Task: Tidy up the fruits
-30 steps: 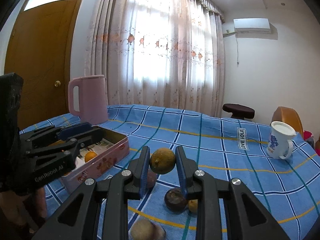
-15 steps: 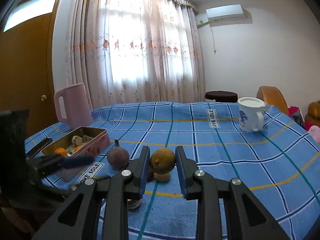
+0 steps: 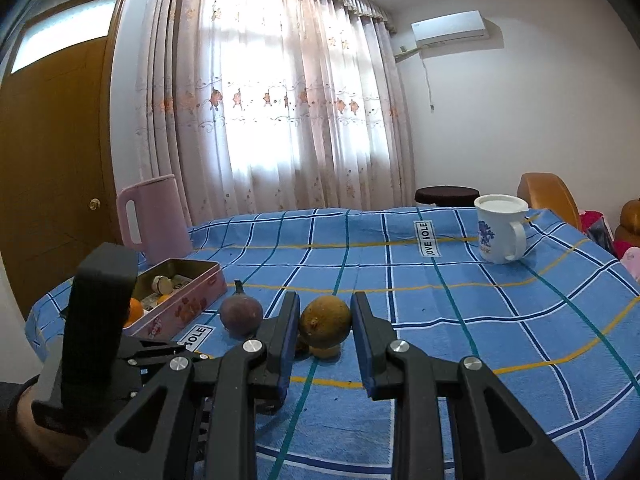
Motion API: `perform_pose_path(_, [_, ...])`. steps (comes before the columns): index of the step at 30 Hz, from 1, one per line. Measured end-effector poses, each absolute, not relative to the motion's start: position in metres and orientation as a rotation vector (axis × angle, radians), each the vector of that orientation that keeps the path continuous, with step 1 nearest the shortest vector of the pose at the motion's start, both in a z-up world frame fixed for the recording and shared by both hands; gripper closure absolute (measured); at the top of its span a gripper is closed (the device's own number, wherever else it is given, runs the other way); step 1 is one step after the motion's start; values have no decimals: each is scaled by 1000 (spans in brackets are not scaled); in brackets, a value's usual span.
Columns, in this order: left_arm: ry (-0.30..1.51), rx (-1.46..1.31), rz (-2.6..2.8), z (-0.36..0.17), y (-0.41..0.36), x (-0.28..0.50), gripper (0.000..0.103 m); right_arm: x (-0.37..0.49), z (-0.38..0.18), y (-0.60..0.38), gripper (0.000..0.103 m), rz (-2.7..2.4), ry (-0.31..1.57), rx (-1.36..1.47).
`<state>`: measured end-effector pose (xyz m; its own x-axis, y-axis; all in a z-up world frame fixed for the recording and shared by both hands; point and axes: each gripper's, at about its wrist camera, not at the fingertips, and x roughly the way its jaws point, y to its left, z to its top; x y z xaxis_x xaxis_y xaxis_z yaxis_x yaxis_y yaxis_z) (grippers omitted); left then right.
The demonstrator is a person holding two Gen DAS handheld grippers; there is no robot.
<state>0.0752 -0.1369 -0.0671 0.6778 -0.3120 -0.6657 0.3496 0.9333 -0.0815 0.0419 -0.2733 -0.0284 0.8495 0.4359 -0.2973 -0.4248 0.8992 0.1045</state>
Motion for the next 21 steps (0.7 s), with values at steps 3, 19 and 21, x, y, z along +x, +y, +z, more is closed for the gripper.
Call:
perform_pose_path(3, [700,20,-365,-58,-123,69,67,44,-26,-269,75,463,324,30])
perform_pose_path(19, [515,-100,-18,-5,37,61,67,80,15,-148,75,743,366,-73])
perform_pose_path(21, [517,-112,11,-8,53,61,67,87,14,-124,75,777,388,-93])
